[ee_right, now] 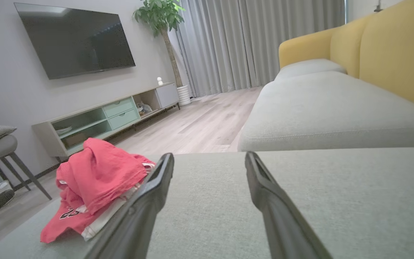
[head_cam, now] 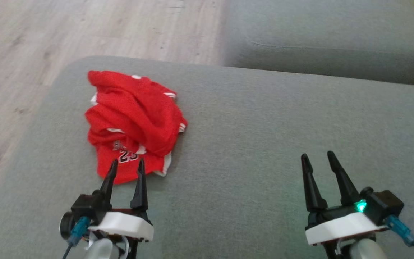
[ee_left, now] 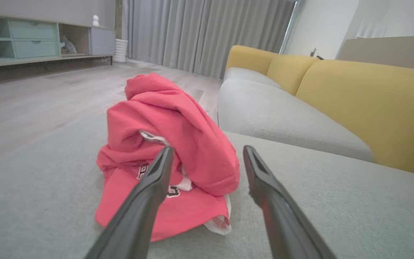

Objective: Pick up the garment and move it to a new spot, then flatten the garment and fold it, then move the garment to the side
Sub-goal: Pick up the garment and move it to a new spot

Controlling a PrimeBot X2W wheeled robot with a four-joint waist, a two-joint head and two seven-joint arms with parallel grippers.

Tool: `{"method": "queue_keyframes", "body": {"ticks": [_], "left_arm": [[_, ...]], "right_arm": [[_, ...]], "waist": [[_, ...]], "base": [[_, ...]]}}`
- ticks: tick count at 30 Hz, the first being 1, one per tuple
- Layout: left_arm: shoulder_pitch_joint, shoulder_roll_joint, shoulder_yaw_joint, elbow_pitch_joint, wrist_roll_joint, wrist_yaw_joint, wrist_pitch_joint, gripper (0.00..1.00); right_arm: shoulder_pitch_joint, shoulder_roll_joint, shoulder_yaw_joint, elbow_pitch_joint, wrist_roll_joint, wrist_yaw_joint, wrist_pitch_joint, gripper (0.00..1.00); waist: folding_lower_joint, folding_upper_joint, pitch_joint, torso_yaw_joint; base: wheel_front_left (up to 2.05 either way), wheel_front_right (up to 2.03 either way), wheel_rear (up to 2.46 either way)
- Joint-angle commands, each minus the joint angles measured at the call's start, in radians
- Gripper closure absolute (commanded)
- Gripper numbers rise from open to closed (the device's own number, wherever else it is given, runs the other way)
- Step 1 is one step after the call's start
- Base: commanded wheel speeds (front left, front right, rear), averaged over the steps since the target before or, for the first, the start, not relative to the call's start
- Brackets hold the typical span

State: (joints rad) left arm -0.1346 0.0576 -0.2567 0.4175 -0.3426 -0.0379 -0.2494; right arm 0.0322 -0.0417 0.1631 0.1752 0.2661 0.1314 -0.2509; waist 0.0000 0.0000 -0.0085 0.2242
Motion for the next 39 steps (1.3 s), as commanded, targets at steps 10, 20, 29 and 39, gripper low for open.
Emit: {"method": "queue_keyframes", "body": {"ticks": [10, 20, 29, 39], "left_arm": [[-0.008, 0.003, 0.058, -0.029, 0.028, 0.006, -0.012, 0.00], [0.008, 0.002, 0.075, -0.033, 0.043, -0.001, -0.012, 0.00], [0.003, 0.012, 0.084, -0.039, 0.060, -0.011, -0.012, 0.00], [-0.281, 0.110, 0.051, -0.032, 0.055, -0.073, 0.092, 0.00]], "right_arm": [[-0.023, -0.008, 0.073, -0.029, 0.013, -0.001, -0.011, 0.00], [-0.018, -0.008, 0.094, -0.030, 0.023, -0.001, -0.011, 0.00], [-0.020, -0.008, 0.112, -0.028, 0.028, -0.001, -0.011, 0.00], [-0.092, -0.008, 0.083, -0.055, 0.056, -0.001, -0.011, 0.00]], "waist": [[0.0000, 0.0000, -0.016, 0.136], [0.0000, 0.0000, -0.024, 0.188], [0.0000, 0.0000, -0.012, 0.177], [0.0000, 0.0000, 0.123, 0.091]], "base": [[0.00, 0.00, 0.00], [0.00, 0.00, 0.00], [0.00, 0.00, 0.00], [0.00, 0.00, 0.00]]}}
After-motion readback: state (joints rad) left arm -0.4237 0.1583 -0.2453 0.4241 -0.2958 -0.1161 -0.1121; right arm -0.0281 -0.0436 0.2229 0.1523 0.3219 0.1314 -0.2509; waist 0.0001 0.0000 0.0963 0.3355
